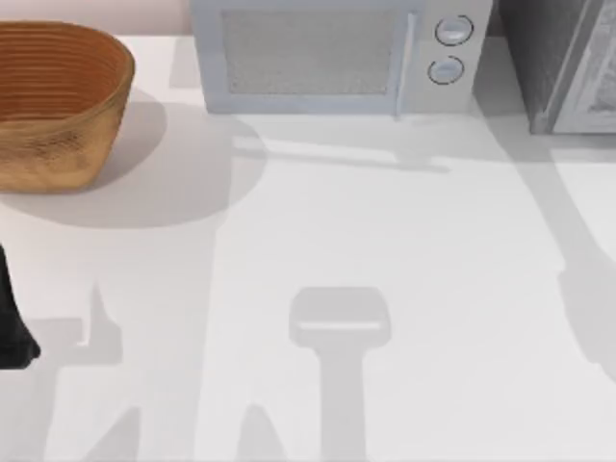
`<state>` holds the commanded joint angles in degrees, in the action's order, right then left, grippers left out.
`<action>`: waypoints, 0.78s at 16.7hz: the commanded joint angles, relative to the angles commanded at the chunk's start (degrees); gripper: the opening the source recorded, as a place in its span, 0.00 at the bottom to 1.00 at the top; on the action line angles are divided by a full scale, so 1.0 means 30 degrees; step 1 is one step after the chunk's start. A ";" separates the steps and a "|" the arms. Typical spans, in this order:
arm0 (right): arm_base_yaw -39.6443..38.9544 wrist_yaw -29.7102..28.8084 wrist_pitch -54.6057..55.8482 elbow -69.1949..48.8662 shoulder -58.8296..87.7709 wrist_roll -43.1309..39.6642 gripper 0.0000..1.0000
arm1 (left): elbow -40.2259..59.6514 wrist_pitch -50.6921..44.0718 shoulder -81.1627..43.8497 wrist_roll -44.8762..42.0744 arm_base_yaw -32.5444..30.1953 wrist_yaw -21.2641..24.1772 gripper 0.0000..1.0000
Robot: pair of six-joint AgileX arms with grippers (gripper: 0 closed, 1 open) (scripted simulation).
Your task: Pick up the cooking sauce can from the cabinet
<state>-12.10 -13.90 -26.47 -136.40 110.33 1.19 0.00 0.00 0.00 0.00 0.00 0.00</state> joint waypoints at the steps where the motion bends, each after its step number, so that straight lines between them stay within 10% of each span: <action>1: 0.0000 0.0000 0.0000 0.0000 0.0000 0.0000 0.92 | 0.0000 0.0000 0.0000 0.0000 0.0000 0.0000 1.00; 13: 0.0000 0.0000 0.0000 0.0000 0.0000 0.0000 0.02 | 0.0000 0.0000 0.0000 0.0000 0.0000 0.0000 1.00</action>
<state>-12.10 -13.90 -26.47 -136.40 110.33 1.19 0.00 0.00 0.00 0.00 0.00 0.00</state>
